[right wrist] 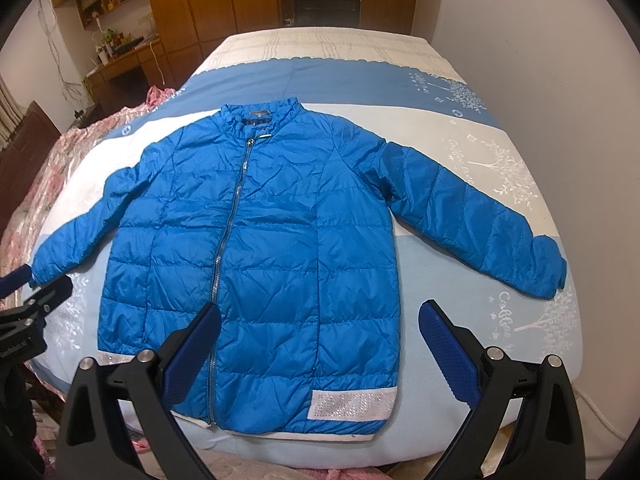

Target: Fold large clothes

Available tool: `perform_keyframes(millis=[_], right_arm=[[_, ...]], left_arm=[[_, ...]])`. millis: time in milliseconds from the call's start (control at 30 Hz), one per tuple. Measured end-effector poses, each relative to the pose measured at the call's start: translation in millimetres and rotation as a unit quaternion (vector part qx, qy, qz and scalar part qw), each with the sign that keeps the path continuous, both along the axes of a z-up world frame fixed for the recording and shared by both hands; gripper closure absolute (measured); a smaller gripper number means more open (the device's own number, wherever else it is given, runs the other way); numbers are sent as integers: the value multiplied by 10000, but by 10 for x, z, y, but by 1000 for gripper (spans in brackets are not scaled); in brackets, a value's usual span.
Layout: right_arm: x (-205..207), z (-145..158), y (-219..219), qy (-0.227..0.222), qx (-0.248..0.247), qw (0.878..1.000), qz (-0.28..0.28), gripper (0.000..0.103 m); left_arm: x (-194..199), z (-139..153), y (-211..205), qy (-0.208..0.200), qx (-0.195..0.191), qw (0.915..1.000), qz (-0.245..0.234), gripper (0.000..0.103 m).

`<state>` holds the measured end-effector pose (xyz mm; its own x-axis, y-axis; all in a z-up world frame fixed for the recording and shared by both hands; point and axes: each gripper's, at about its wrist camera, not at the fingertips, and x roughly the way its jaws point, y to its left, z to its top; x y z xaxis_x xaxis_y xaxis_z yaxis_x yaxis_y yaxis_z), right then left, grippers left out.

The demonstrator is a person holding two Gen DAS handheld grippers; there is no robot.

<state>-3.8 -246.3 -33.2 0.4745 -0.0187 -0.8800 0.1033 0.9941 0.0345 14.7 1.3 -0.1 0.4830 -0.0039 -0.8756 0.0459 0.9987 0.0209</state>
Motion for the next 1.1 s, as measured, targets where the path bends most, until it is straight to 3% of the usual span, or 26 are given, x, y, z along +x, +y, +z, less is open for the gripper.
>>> perform_keyframes(millis=[133, 233, 400, 700, 800, 933, 1100], right_arm=[[70, -164, -218, 1, 72, 9999, -131, 4], [105, -359, -649, 116, 355, 9977, -558, 5], [64, -555, -1840, 59, 838, 9819, -1700, 5], [-90, -913, -3859, 39, 1497, 9473, -2831, 14], [-81, -1143, -4354, 183, 1620, 9402, -2991, 17], [-77, -1519, -4839, 356, 2283, 9244, -3034, 24], [3, -1806, -5101, 590, 2379, 9275, -2823, 26]], left_arm=[[145, -177, -93, 148, 63, 9998, -86, 3], [281, -317, -216, 417, -36, 9990, -184, 3], [572, -436, -587, 435, 62, 9982, -414, 3], [1239, -319, -1754, 65, -128, 9937, -1108, 3], [1453, -370, -2206, 122, -337, 9908, -1302, 3], [1689, -564, -2763, 280, -489, 9873, -1483, 3], [1906, -850, -3306, 453, -537, 9842, -1623, 4]])
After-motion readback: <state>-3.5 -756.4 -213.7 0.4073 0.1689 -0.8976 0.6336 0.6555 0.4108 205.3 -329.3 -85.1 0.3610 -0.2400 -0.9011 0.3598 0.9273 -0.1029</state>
